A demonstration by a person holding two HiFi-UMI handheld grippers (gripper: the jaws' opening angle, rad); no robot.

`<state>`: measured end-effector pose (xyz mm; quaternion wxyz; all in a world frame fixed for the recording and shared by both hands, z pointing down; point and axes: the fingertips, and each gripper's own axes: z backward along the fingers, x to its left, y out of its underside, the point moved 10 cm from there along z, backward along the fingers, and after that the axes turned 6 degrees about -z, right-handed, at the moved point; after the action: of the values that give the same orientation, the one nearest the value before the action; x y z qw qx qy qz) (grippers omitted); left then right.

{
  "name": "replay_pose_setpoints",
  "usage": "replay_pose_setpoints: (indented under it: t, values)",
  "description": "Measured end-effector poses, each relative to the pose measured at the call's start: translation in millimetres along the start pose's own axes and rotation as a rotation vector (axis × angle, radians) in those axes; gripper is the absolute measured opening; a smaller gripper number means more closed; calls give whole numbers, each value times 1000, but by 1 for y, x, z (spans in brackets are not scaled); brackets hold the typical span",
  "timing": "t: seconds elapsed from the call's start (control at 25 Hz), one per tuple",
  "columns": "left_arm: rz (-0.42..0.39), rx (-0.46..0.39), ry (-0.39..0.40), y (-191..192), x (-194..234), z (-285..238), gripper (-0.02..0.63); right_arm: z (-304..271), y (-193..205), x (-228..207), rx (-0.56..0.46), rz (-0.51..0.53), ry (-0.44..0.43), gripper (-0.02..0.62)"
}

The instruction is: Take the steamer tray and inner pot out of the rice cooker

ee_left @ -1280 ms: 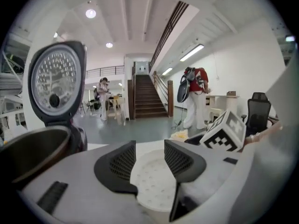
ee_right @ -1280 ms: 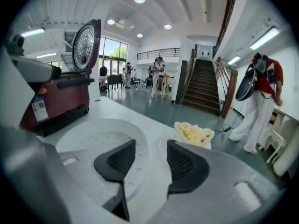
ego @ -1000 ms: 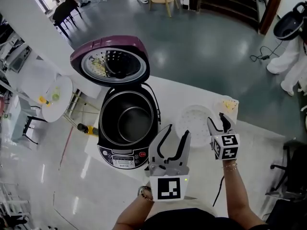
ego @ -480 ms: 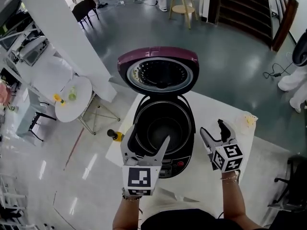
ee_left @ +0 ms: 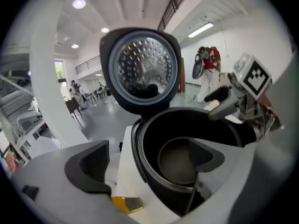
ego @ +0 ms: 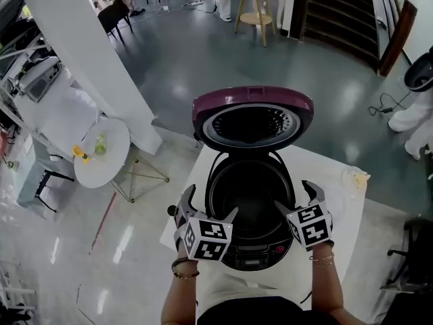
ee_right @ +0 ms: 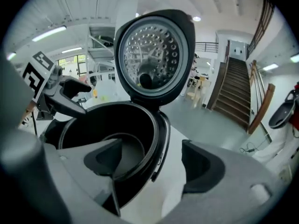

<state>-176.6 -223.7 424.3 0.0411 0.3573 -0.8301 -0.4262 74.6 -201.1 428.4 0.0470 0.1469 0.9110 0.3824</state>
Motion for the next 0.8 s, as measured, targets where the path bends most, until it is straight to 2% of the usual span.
replay_pose_setpoints:
  t: [0.08,0.24,0.48,0.64,0.68,0.76,0.8]
  values:
    - [-69,62,41,4,4,-15,523,-11,-6,8,62,28,32,387]
    - [-118,106,103,6,11,-39,523,-31,-11,17,177,102,103,387]
    - [-208,209,147,13,13,-73,523,-59,-12,13,329,123,126,387]
    - [-194,236,189,15,16,-82,514,-70,-7,9,385,177,185,385]
    - [-184,233,191,14,18,-82,488,-72,-7,9,390,180,187,385]
    - [-172,234,180,13,20,-84,387,-73,-9,9,391,194,197,372]
    - [-168,240,166,13,20,-86,334,-74,-9,10,391,208,202,342]
